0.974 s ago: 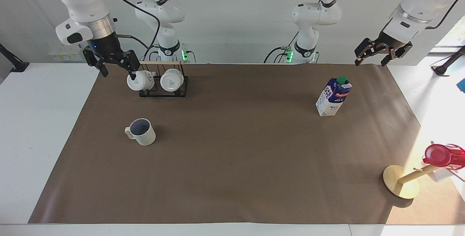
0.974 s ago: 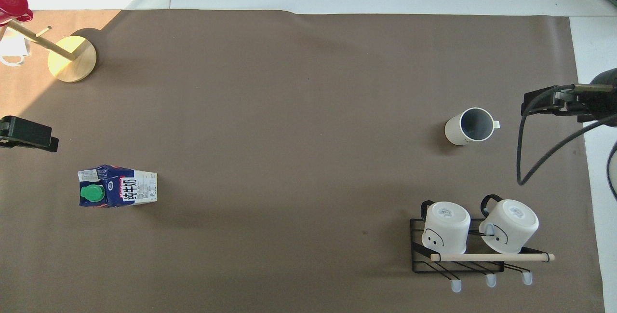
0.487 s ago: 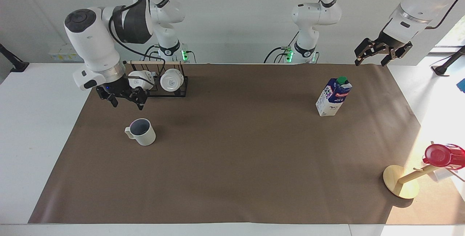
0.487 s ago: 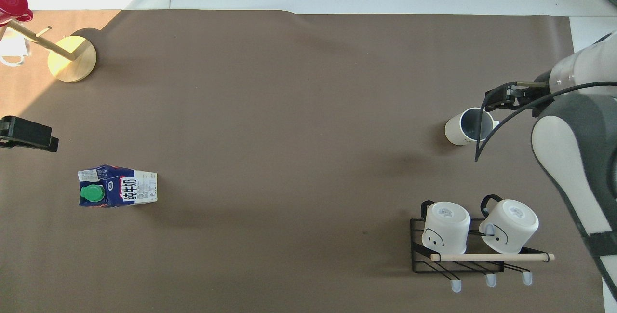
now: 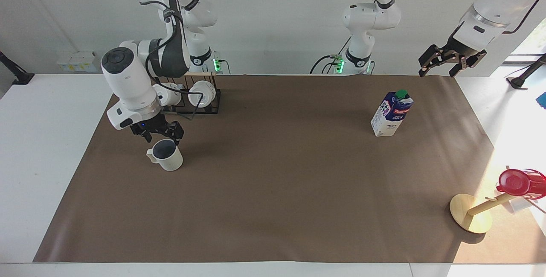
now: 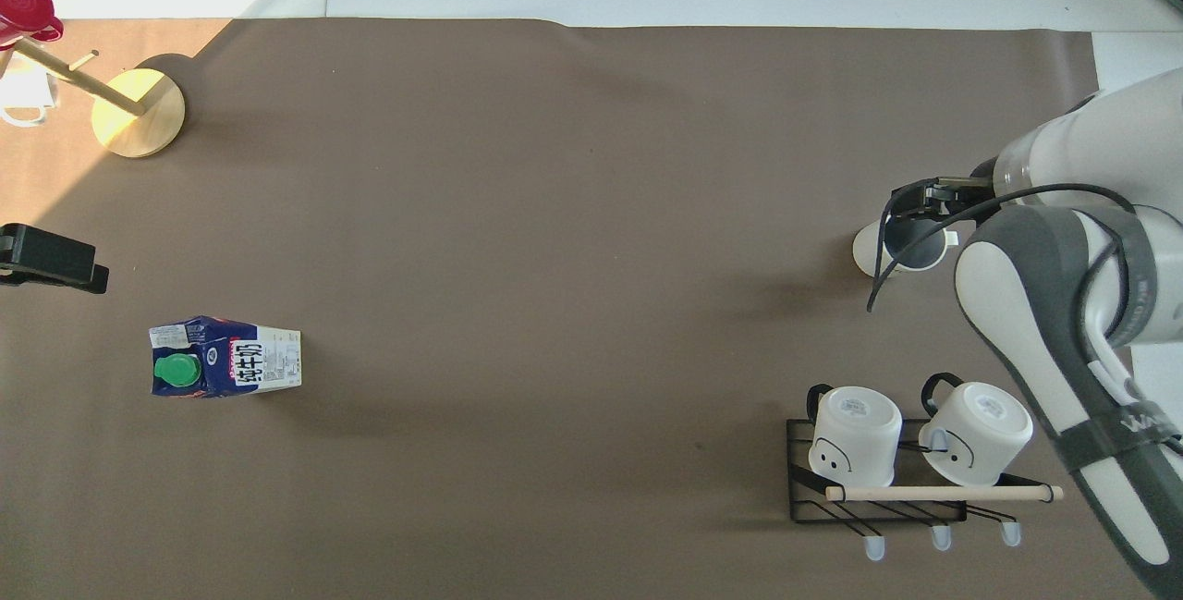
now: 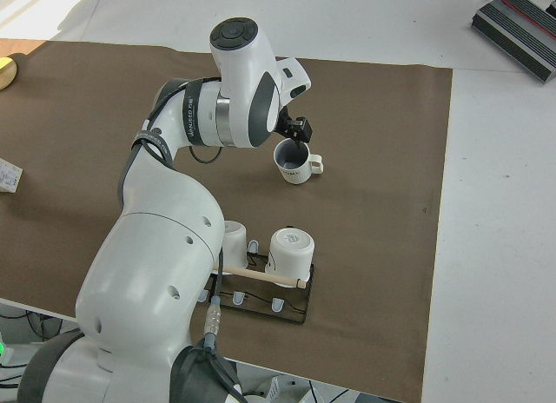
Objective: Place cup and milk on table
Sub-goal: 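Reach the right gripper down to the white mug and grasp it, then lift the white mug with the right gripper and carry it toward the carton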
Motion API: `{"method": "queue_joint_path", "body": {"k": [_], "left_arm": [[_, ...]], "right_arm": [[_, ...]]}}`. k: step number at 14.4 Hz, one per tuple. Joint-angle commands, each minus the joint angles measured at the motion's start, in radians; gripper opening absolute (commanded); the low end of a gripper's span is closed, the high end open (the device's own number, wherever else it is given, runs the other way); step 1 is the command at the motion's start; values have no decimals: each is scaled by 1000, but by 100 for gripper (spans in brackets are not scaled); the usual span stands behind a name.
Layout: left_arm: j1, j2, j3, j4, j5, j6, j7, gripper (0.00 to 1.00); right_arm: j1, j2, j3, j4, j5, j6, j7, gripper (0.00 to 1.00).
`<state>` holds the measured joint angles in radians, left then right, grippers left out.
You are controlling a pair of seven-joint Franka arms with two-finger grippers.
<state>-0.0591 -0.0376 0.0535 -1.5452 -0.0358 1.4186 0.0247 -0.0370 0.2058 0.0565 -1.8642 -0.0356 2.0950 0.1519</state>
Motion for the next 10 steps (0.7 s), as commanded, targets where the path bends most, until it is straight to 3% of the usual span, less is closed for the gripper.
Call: {"method": "queue_joint_path", "body": {"k": [1,8,10], "left_arm": [[5,-4,-6,8,14,-12,-6,100],[5,-4,-6,8,14,-12,-6,100],[7,-4,-6,8,14,-9,-8,100]], "right_arm": [[-3,32,6,-21,13,43,-5,100],[37,53,8,-107,5,142,21,97],[37,53,8,-107,0,142,6,75]]}}
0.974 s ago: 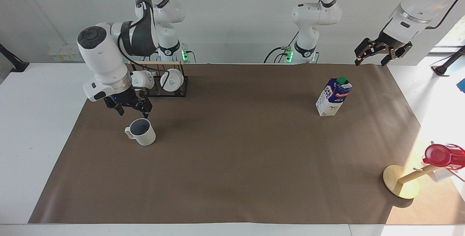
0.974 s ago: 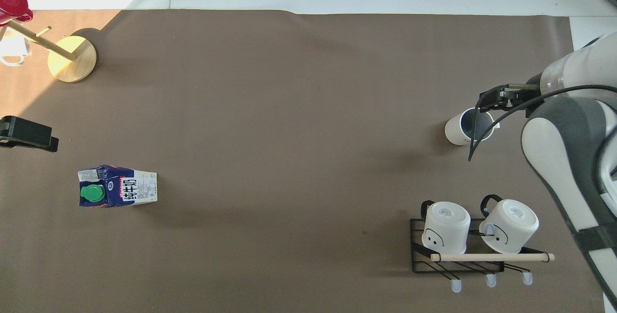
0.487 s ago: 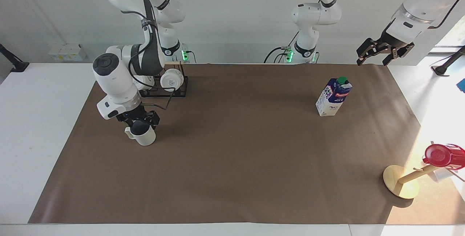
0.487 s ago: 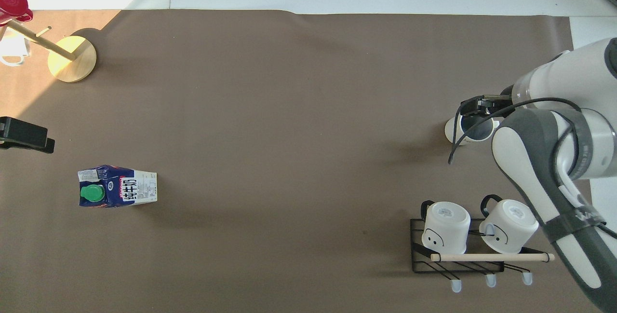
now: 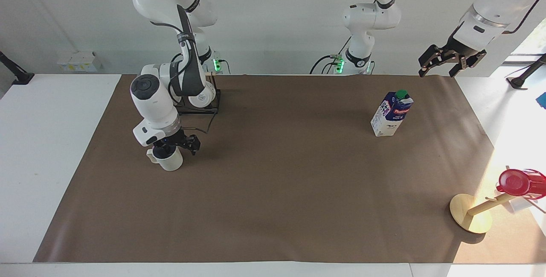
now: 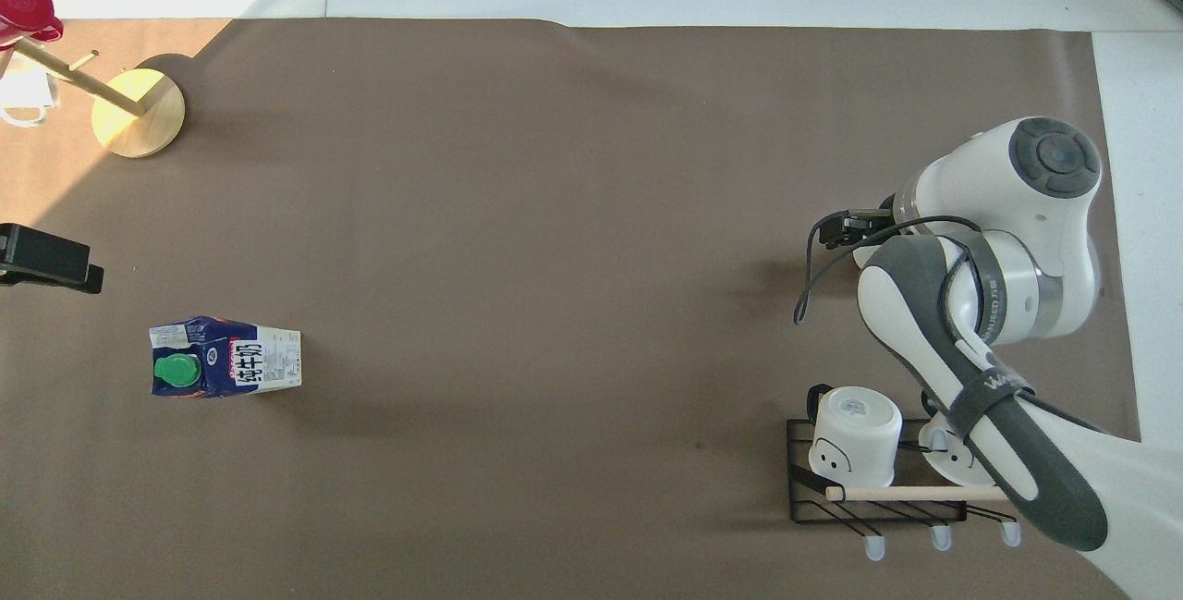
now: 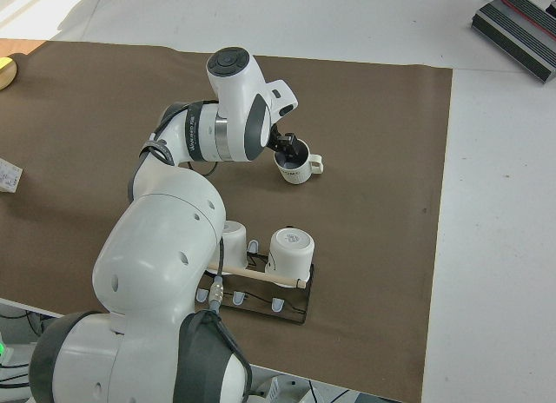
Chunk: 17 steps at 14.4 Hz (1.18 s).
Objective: Place cup and milk on table
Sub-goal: 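Lift the white mug with the right gripper and carry it toward the carton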
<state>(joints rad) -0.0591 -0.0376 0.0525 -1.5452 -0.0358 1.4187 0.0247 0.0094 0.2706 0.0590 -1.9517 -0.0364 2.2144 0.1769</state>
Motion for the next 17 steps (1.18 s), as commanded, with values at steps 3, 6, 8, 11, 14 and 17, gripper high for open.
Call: {"method": "queue_joint_path", "body": {"k": [3,6,8,11,14,17], "left_arm": [[7,-4,-5,8,14,-6,-6,100],[5,-4,-6,8,14,-6,-6,100],[5,-4,-6,8,14,-6,-6,100],[4,-4,-6,7,13,-6,0,100],[5,-4,-6,7,13,-10,1,100],[7,-5,-5,5,13,-9,-5,100]], "right_arm": [[-9,-11,5,-18,1,13,-50,0],[-9,-11,5,-16,1,1,-46,0],[-9,-11,5,-13,1,-1,-46,0],[-9,-27,5,32,4,-22,-48,0],[44,-22,18,102,7,-51,-28,0],[157,-18,19,141,7,-44,71,0]]}}
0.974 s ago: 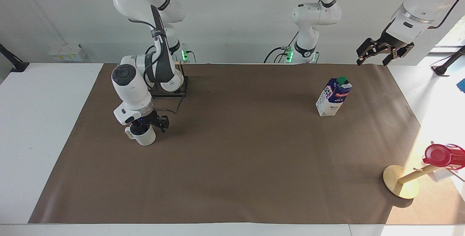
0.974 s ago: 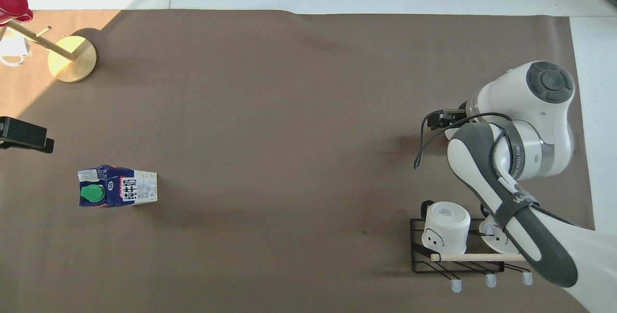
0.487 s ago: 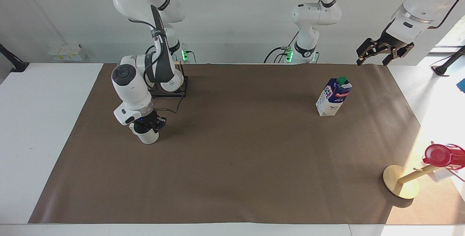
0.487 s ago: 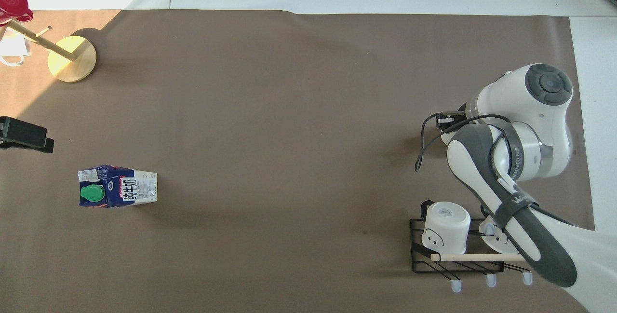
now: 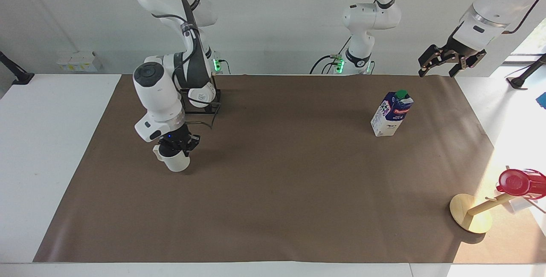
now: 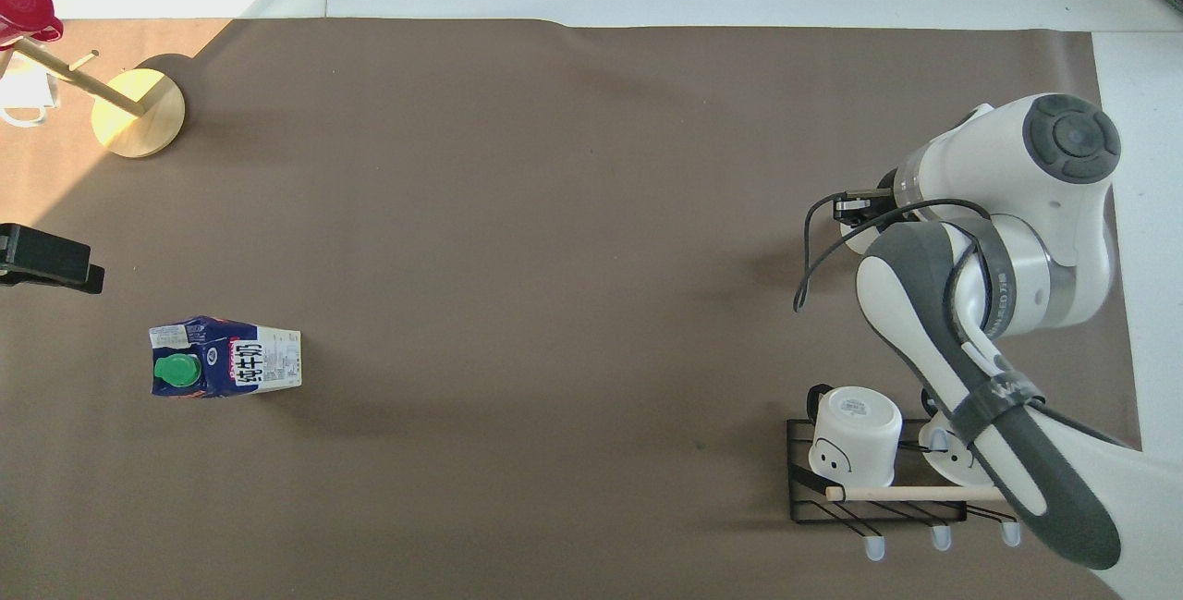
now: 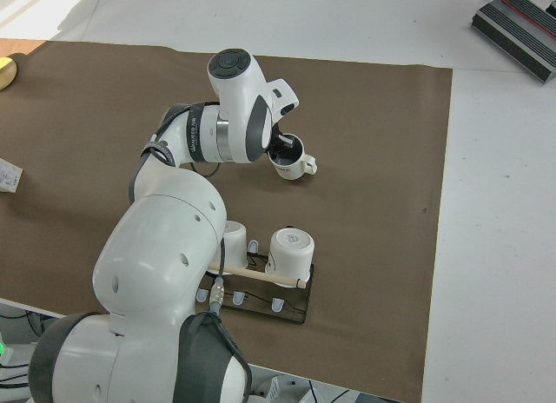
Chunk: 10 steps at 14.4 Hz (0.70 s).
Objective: Place cup and milk on table
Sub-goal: 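Lift the white mug with the right gripper and carry it toward the carton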
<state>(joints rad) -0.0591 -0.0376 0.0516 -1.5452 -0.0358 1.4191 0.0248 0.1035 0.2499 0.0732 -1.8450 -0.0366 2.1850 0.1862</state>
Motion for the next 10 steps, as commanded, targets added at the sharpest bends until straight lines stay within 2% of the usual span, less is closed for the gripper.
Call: {"method": "queue_joint_path", "body": {"k": [1,3,6,8,10], "left_arm": [[7,-5,-4,5,13,-9,-3,100],[7,-5,-4,4,13,-11,-3,100],[7,-30,-4,-33,14,-2,-8,100],[7,-79,-4,-113,14,36,-8,100],[7,-154,-4,-250,16,121,-8,100]], "right_arm": [[102,3,5,59,7,-22,109,0],[169,5,5,81,1,-30,209,0],[272,64,5,211,3,-121,338,0],[347,123,4,291,0,-160,459,0],[416,172,2,349,-15,-181,551,0]]}}
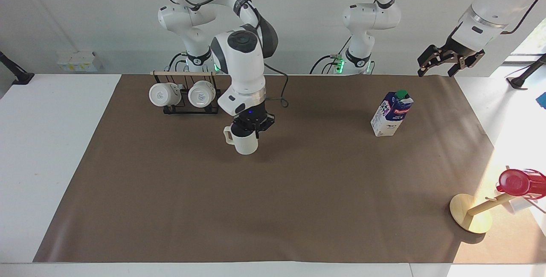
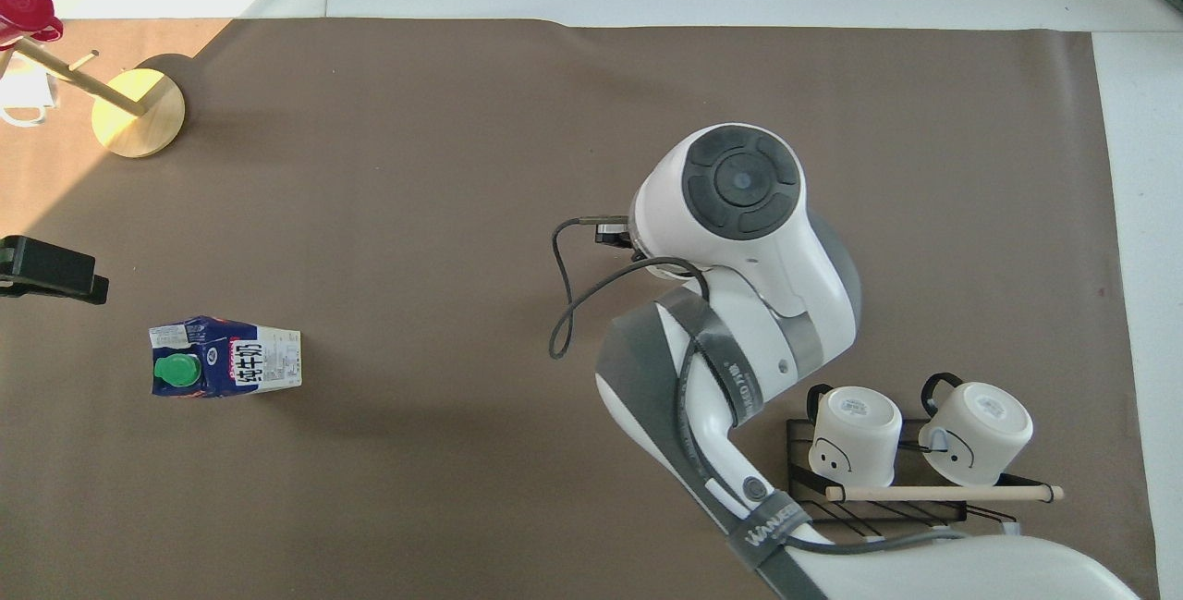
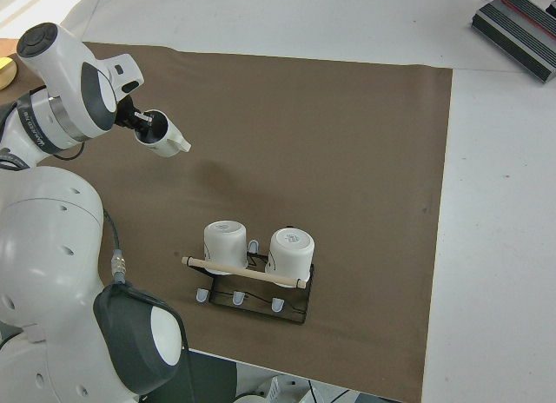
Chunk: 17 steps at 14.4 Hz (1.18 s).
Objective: Place cup and milk on table
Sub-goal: 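Carry the mug with the right gripper while the left gripper grasps the carton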
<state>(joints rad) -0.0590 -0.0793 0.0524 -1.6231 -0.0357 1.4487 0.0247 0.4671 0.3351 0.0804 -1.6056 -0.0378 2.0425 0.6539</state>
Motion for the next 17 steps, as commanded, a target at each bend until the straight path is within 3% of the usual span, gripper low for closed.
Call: {"method": "queue_joint_path", "body": {"k": [1,5,8,12,17], "left_arm": [[10,-143,-5,-235,16,123,-8,100],[19,-155,-5,-317,17,189,-8,100],[5,-169,-6,-391,17,252,-8,100],[1,-197,-6,-495,17,344,-8,100],[-41,-203,-19,-508,17,343,-6,100]], "right_arm": [[88,116,-4,146,-22,-50,116,0],[201,245,-10,314,-24,-106,233,0],[255,289,-10,368,-24,-123,291,0],[306,300,-2,362,-13,-124,314,0],[318,325,-2,352,-11,-99,313,0]]}}
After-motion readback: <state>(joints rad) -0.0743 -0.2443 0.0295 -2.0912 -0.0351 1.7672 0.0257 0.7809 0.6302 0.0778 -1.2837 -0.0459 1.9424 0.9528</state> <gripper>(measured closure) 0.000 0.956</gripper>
